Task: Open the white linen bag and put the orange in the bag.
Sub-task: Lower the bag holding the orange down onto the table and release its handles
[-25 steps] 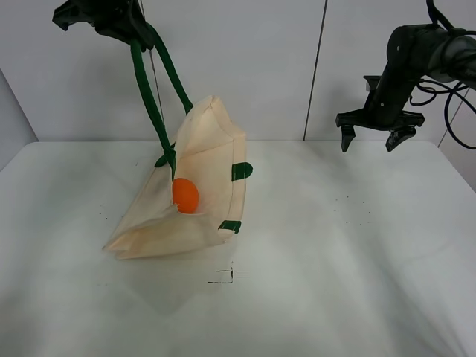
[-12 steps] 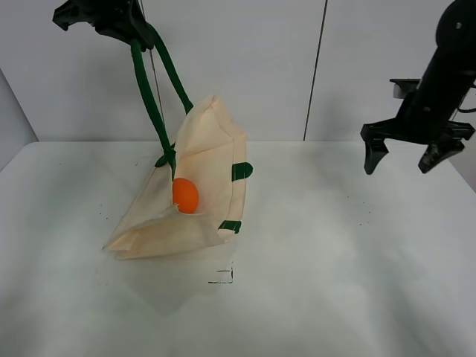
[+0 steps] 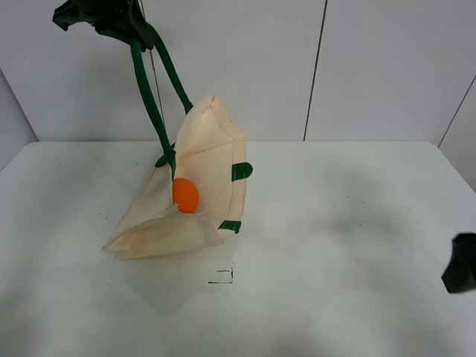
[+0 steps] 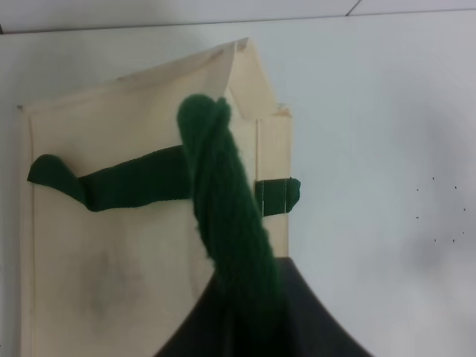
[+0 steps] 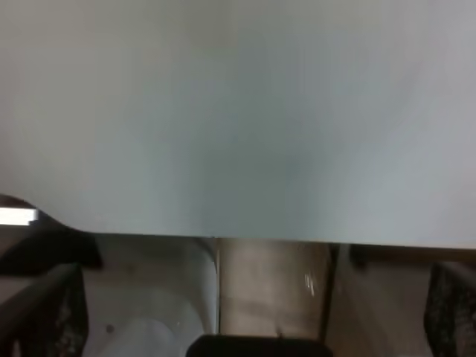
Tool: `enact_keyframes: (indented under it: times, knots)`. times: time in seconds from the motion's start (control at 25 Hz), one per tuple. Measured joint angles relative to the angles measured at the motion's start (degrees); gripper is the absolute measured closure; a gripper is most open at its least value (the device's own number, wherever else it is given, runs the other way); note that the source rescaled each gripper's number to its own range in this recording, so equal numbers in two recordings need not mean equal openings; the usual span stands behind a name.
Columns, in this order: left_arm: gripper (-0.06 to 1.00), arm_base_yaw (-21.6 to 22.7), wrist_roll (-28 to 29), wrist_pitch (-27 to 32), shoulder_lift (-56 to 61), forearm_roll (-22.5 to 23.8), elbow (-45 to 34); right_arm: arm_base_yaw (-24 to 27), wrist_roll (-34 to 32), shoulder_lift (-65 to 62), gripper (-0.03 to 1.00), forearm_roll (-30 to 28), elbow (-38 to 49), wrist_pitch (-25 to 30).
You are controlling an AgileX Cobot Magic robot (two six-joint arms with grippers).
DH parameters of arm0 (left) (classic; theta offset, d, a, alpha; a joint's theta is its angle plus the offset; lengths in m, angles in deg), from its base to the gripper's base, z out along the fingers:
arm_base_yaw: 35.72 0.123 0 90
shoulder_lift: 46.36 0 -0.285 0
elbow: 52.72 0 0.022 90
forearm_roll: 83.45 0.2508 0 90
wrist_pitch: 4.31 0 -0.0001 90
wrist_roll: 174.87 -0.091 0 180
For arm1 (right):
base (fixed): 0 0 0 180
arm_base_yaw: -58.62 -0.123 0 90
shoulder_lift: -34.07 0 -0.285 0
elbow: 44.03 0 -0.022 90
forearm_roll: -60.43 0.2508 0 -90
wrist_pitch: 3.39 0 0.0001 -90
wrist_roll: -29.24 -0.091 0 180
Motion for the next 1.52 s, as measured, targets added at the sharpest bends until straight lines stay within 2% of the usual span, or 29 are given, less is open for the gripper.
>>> enact_keyframes:
  times: [0.2,0.36,0.48,0.72,0.96,1.24,1.52]
  knots:
    - [0.94,0.00,-0.11,0.00,0.00,0.00,0.00,0.00,0.31,-24.93,-0.03,0.00,10.13,-7.71]
    - [0.94,0.00,-0.16,0.00,0.00,0.00,0.00,0.00,0.97,-38.02,-0.03,-0.05,11.91,-8.99]
    - [0.94,0.00,-0.16,0.00,0.00,0.00,0.00,0.00,1.15,-43.13,-0.03,-0.53,12.16,-9.26]
    - [0.94,0.00,-0.16,0.00,0.00,0.00,0.00,0.38,1.32,-44.90,-0.03,-0.53,12.16,-9.26]
    - [0.94,0.00,-0.16,0.00,0.00,0.00,0.00,4.27,1.44,-44.94,-0.03,-0.53,12.16,-9.29]
    - [0.94,0.00,-0.16,0.00,0.00,0.00,0.00,4.35,1.49,-51.03,-0.03,-0.53,12.16,-9.33]
    - [0.94,0.00,-0.16,0.00,-0.19,0.00,-2.41,4.35,1.49,-51.22,-0.03,-0.48,12.16,-9.21]
